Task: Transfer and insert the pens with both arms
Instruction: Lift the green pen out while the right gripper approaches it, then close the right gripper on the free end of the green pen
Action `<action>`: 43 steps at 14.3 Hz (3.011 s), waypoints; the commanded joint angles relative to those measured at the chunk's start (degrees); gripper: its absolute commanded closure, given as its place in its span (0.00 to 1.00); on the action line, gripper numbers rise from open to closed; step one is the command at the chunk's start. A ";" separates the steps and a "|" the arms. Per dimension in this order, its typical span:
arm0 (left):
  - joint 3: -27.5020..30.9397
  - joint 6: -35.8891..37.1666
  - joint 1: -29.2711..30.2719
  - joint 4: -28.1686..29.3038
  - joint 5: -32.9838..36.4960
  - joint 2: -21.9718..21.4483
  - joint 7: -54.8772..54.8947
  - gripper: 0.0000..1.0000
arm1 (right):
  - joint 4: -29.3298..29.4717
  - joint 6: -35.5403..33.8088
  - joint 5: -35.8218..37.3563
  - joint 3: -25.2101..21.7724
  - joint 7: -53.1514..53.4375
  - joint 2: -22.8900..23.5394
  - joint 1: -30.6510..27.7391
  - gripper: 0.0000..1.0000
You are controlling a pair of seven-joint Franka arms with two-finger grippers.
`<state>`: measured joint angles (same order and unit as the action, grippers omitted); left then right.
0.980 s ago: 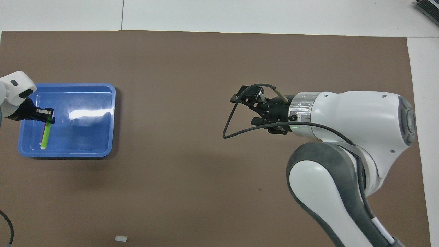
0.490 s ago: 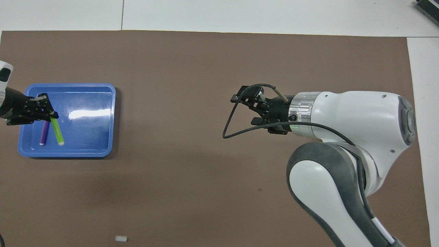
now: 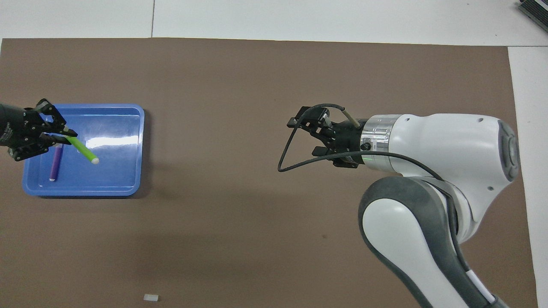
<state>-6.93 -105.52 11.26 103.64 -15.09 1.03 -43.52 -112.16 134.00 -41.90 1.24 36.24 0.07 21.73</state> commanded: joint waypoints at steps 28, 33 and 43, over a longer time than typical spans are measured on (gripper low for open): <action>-0.81 2.51 -15.48 1.83 -4.24 -10.88 -49.47 1.00 | 7.57 14.96 -1.26 1.74 11.57 1.69 15.45 0.00; -0.72 2.69 -15.39 1.83 -5.65 -10.88 -49.47 1.00 | 11.86 18.84 -1.08 1.92 11.48 6.86 17.38 0.00; -0.72 3.66 -15.30 1.83 -5.82 -10.96 -49.38 1.00 | 13.09 19.10 0.41 1.83 11.48 7.84 19.93 0.34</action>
<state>-8.27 -102.79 -3.56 103.95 -19.91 -8.21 -92.30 -100.89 152.24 -42.86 3.12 47.43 6.66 41.62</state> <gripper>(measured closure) 0.833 0.304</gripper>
